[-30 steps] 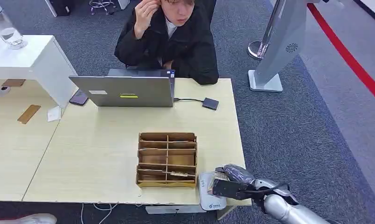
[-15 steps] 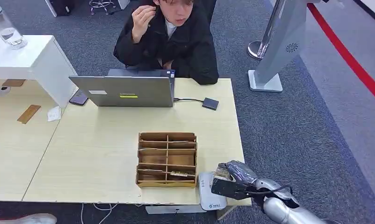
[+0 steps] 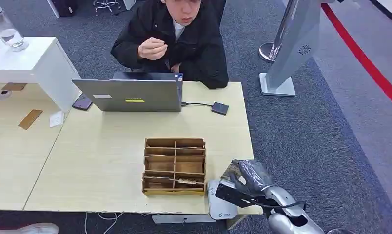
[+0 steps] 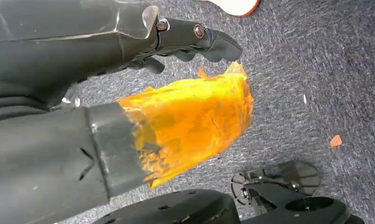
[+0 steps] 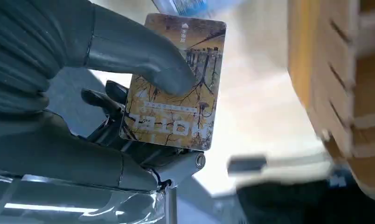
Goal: Pass the card to the sensor for recognition and then transmit it.
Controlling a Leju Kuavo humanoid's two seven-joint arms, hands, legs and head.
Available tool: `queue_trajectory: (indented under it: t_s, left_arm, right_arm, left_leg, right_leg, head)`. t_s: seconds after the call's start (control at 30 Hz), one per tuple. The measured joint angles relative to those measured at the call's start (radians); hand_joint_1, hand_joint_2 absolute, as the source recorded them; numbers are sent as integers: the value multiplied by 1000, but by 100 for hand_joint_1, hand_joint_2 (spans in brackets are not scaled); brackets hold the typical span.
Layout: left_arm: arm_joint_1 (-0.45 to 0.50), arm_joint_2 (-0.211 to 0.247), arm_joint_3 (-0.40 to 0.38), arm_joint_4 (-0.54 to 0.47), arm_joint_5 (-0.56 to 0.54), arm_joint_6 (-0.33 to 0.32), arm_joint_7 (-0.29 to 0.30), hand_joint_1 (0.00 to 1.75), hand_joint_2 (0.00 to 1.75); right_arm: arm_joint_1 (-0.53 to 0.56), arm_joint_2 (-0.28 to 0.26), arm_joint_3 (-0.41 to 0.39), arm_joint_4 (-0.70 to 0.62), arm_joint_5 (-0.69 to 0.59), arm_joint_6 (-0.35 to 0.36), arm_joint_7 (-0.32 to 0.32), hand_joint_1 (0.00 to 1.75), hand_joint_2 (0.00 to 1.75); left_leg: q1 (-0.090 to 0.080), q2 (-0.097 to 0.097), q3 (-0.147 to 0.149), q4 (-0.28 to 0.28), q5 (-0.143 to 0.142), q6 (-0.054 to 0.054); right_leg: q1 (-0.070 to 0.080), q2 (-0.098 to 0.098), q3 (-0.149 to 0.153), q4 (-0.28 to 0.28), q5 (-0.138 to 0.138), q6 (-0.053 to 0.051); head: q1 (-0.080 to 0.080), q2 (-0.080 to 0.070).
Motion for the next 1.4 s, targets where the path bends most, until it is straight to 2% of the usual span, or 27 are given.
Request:
queue_trajectory:
  t_s: [0.1, 0.37, 0.8, 1.13, 1.4]
  left_arm:
    - [-1, -2, 0, 0, -2, 1, 0, 0, 0]
    - [-2, -8, -2, 0, -8, 3, 0, 0, 0]
    - [-2, -8, -6, 0, -11, 3, 0, 0, 0]
    - [-2, -9, -16, 0, -26, 2, 3, 0, 0]
    - [-5, -10, -43, 0, -58, -7, 8, 0, 0]
  right_arm:
    - [-10, 47, -38, -16, 61, -65, -5, 175, 175]
    - [-50, 120, -75, -50, 134, -129, -26, 175, 175]
    - [-63, 148, -86, -56, 140, -130, -27, 175, 175]
    - [-117, 177, -83, -78, 246, -224, -58, 175, 175]
    - [-221, 234, -50, -56, 348, -269, -39, 175, 175]
  left_leg:
    - [0, 1, 0, 0, 0, 0]
    - [0, 1, 0, 0, 0, 0]
    - [0, 1, 0, 0, 0, 0]
    - [0, 1, 0, 0, 0, 0]
    - [0, 2, 0, 0, 0, 0]
  right_leg:
    - [0, 1, 0, 0, 0, 0]
    - [0, 1, 0, 0, 0, 0]
    - [0, 1, -1, 0, 0, 0]
    - [0, 1, -1, 0, 0, 0]
    - [0, 1, -1, 1, 0, 0]
  head:
    - [0, 0]
    - [0, 0]
    - [0, 0]
    - [0, 0]
    - [0, 0]
